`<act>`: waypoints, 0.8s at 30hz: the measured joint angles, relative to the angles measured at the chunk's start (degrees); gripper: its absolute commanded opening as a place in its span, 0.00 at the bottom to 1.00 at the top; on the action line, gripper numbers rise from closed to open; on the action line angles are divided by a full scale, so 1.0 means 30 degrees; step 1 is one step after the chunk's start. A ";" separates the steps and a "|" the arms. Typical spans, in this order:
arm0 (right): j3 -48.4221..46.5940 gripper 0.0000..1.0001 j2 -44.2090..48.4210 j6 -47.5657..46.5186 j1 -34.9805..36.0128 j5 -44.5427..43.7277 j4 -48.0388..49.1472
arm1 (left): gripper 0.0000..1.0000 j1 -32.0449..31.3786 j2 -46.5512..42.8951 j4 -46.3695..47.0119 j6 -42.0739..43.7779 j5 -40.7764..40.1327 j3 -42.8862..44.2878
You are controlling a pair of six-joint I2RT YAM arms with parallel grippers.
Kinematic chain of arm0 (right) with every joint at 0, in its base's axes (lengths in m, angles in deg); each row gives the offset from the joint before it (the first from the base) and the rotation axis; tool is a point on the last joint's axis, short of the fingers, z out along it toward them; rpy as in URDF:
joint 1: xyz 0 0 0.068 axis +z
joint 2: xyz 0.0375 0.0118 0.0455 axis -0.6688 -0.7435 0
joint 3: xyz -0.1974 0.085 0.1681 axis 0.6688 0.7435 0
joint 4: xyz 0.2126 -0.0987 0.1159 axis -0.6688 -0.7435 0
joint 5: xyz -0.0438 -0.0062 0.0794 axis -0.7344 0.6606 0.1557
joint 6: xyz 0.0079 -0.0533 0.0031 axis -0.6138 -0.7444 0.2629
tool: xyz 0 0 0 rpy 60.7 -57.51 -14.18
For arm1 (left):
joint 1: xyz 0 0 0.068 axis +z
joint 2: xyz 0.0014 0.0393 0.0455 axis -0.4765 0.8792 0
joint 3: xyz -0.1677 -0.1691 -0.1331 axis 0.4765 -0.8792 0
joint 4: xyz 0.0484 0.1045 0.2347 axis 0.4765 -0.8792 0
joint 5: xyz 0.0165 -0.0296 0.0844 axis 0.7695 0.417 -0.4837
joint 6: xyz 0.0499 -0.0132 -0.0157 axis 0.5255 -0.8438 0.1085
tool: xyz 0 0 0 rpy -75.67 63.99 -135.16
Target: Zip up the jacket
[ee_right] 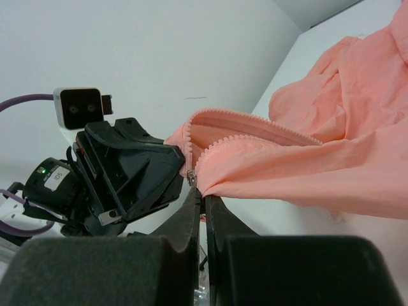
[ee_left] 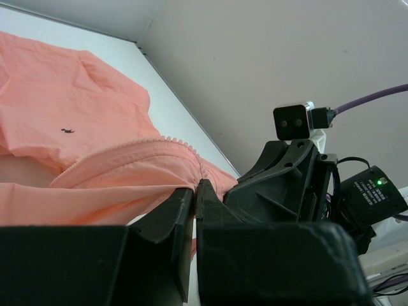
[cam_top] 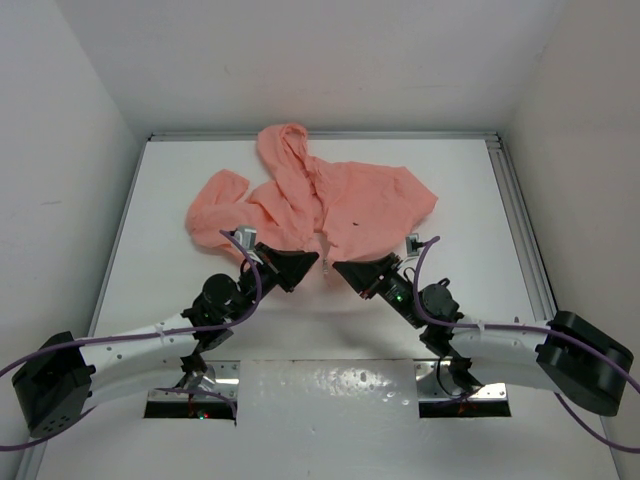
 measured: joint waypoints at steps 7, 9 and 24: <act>0.0000 0.00 0.0000 0.0000 0.0000 0.0015 -0.0036 | 0.00 0.0000 0.0000 0.0000 0.0000 0.0000 0.0000; 0.0000 0.00 0.0000 0.0000 0.0000 0.0087 -0.0102 | 0.00 0.0000 0.0000 0.0000 0.0000 0.0000 0.0000; 0.0000 0.00 0.0189 -0.0022 0.0000 0.0321 -0.0277 | 0.00 0.0000 0.0000 0.0000 0.0007 0.0007 0.0000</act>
